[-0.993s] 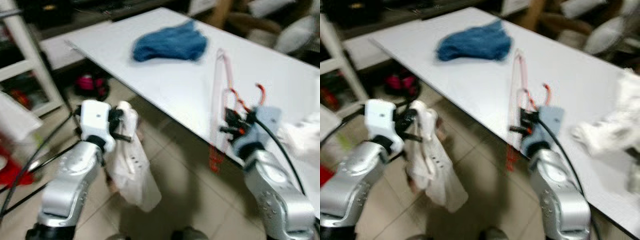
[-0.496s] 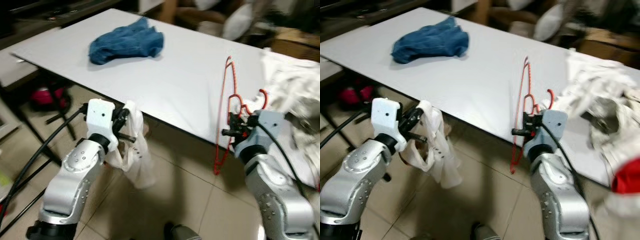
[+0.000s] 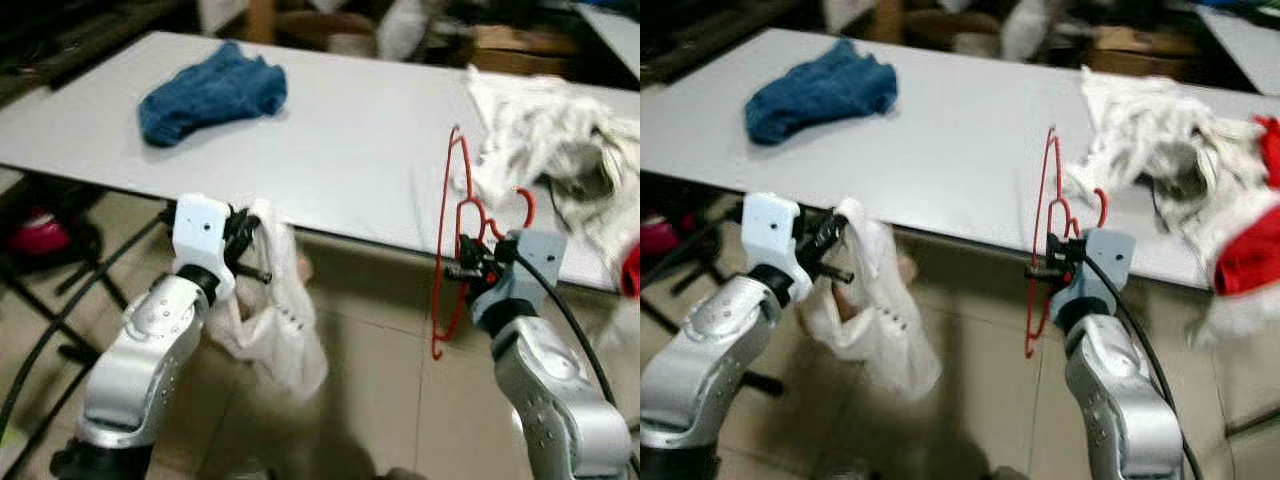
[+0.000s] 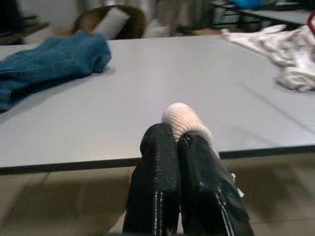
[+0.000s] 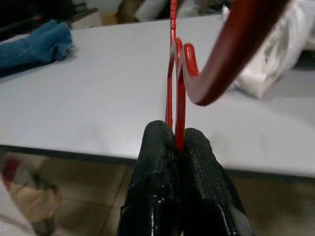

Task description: Hang hanger

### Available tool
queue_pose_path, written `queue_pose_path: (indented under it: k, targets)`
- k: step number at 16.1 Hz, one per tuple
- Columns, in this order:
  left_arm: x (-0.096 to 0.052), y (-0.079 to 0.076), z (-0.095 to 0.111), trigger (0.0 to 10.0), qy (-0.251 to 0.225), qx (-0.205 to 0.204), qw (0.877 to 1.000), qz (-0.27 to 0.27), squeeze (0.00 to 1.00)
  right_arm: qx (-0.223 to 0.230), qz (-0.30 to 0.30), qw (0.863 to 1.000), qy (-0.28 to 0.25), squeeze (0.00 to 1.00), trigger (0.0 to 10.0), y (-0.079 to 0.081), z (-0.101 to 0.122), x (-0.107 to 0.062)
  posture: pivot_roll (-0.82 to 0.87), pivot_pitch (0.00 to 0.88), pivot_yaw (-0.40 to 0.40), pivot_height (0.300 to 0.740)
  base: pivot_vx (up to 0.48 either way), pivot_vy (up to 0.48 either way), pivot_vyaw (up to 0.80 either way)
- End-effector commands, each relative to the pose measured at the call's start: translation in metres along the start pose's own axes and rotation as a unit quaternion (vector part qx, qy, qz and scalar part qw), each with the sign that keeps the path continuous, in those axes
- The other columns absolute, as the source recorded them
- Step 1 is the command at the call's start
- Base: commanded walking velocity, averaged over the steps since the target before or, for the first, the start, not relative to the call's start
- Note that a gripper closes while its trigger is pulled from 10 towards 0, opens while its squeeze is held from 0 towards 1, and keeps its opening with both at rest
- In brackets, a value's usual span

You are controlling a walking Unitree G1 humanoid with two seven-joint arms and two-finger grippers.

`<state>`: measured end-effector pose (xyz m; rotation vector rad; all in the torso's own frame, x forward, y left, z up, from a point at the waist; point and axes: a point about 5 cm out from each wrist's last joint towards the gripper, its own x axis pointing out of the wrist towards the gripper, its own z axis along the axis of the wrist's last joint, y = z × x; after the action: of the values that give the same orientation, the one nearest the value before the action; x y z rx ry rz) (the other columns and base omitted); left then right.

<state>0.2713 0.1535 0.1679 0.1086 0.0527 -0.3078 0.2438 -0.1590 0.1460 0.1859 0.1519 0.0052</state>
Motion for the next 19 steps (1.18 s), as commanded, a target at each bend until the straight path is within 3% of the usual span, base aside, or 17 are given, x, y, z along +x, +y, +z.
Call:
queue_pose_path:
  k: [1,5,8,11,14,16,19]
  targets:
    - [-0.002,0.001,-0.002,10.0,0.006,0.002,1.000,-0.001,0.00,-0.004,0.002,1.000,-0.011,0.00,10.0,0.003,0.005,0.000,-0.05,0.094,-0.001,0.740,0.000,0.356,-0.80]
    - [-0.006,0.000,-0.004,10.0,0.007,0.018,1.000,0.007,0.00,-0.024,0.015,1.000,-0.011,0.00,10.0,0.008,0.002,0.007,-0.05,0.066,-0.015,0.740,0.000,-0.337,-0.32]
    - [0.006,0.006,0.001,10.0,-0.006,0.007,1.000,0.007,0.00,-0.031,0.009,0.999,-0.023,0.00,10.0,0.007,0.007,0.007,-0.06,0.037,0.015,0.740,0.000,0.000,0.00]
    - [0.008,0.006,0.000,10.0,-0.005,0.000,1.000,0.001,0.00,-0.035,0.012,0.999,-0.025,0.00,10.0,0.005,0.004,0.004,-0.07,0.025,0.042,0.740,0.000,0.000,0.00]
    - [0.011,0.005,0.000,10.0,-0.008,0.007,1.000,-0.002,0.00,-0.026,0.020,0.999,-0.018,0.00,10.0,0.009,-0.001,0.007,-0.05,0.008,0.028,0.740,0.000,0.394,0.00]
    - [0.012,0.007,-0.002,10.0,-0.006,0.011,1.000,0.001,0.00,-0.044,0.029,0.999,-0.013,0.00,10.0,0.013,-0.004,0.010,-0.07,0.000,0.042,0.740,0.000,0.439,0.00]
    - [0.019,0.005,0.002,10.0,-0.015,0.010,1.000,-0.008,0.00,-0.034,0.014,0.999,-0.023,0.00,10.0,0.006,0.000,0.009,-0.07,0.000,0.047,0.740,0.000,0.442,0.00]
